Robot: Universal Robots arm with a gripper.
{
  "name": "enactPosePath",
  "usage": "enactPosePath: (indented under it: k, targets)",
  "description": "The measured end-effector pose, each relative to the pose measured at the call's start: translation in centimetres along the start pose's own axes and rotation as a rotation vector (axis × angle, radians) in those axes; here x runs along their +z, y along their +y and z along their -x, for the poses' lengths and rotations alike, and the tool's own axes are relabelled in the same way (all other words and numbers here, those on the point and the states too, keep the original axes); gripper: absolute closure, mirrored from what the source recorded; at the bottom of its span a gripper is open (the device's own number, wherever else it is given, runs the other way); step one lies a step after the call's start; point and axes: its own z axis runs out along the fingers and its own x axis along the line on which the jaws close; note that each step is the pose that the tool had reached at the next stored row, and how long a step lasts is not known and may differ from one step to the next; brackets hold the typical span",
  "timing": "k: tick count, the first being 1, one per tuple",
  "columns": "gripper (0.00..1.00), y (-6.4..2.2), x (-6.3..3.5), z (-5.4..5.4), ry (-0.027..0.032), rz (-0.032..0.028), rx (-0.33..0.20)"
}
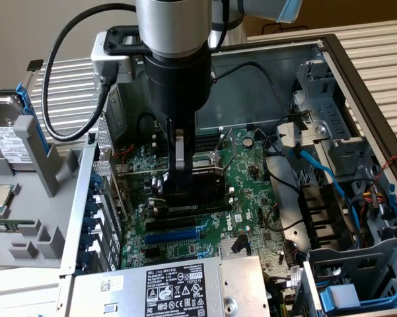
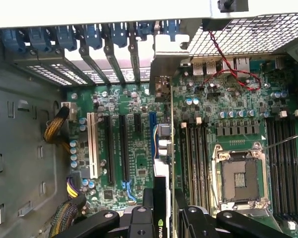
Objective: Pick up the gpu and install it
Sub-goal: 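Insert the gpu into the slot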
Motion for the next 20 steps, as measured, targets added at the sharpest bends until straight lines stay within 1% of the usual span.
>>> enactPosePath:
  k: [6, 20]
  targets:
    - [0.73, 0.12, 0.12, -0.01, -0.0044, 0.0004, 0.0]
    - [0.73, 0.43, 0.44, -0.1, -0.0047, 0.0005, -0.002]
